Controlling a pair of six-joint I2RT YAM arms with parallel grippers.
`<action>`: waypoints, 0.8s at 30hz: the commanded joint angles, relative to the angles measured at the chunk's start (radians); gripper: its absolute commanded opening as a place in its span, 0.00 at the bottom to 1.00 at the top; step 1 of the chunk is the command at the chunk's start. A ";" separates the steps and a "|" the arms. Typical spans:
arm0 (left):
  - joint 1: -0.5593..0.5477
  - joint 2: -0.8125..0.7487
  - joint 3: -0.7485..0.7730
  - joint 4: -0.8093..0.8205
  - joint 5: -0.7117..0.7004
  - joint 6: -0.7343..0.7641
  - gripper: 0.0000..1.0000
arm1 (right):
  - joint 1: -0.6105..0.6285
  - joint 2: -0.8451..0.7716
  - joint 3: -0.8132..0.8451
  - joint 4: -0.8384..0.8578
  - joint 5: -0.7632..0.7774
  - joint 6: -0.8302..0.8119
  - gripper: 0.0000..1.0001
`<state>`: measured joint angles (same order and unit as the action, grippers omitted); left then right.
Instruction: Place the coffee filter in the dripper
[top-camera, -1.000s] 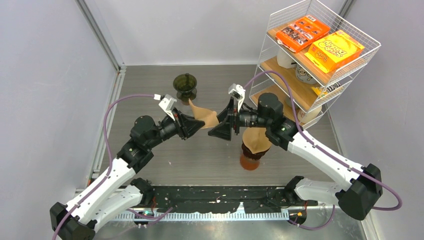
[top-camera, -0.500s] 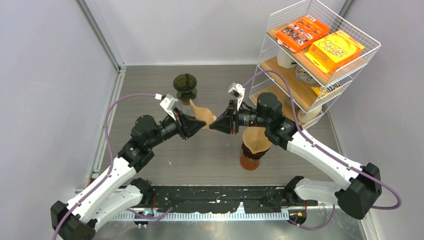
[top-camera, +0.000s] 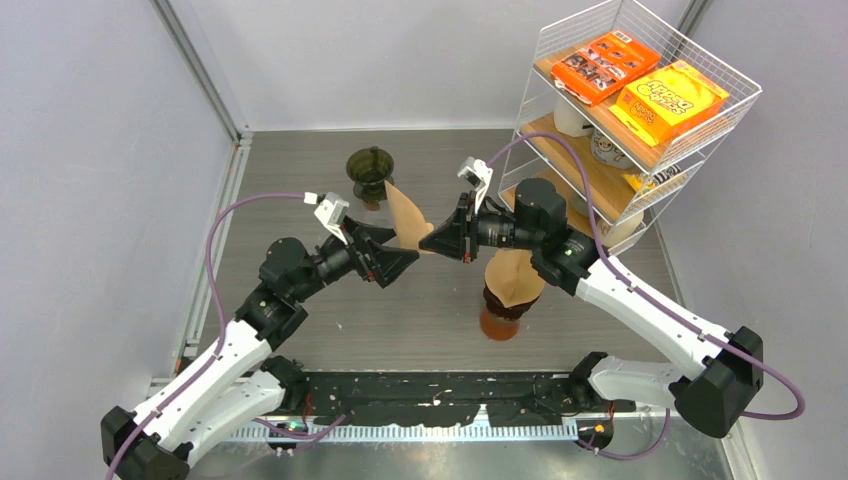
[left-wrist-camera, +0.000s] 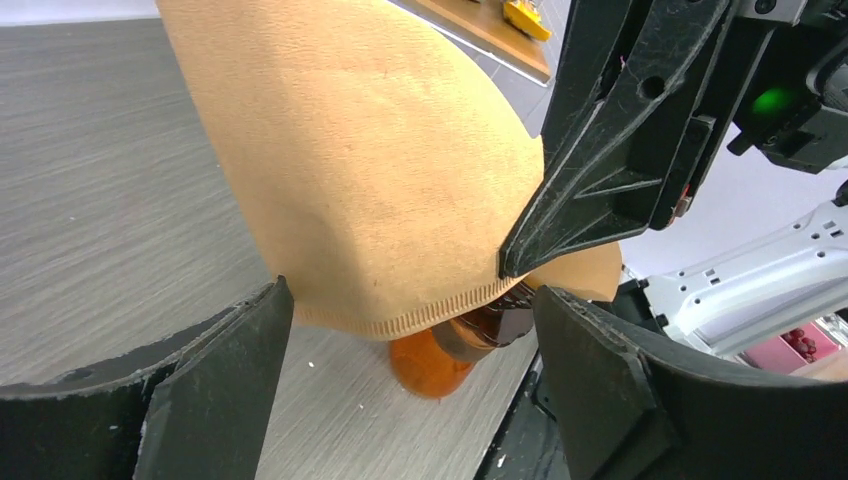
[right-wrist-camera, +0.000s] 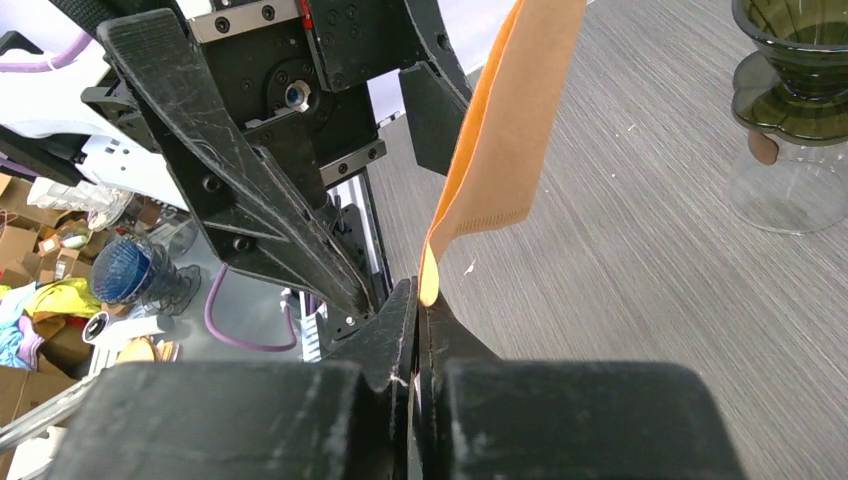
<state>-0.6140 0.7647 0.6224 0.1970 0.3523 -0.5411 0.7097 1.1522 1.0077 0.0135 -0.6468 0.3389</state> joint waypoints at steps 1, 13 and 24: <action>0.004 -0.057 -0.004 0.028 -0.066 0.039 1.00 | 0.003 -0.027 0.048 -0.007 0.024 -0.015 0.05; 0.092 -0.133 -0.061 0.061 -0.006 -0.025 1.00 | -0.005 -0.107 0.049 0.018 -0.073 -0.009 0.05; 0.112 -0.076 -0.084 0.373 0.333 -0.189 1.00 | -0.006 -0.129 0.028 0.098 -0.142 0.013 0.05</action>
<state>-0.5053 0.6815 0.5491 0.3592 0.5407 -0.6556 0.7052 1.0180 1.0126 0.0624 -0.7712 0.3470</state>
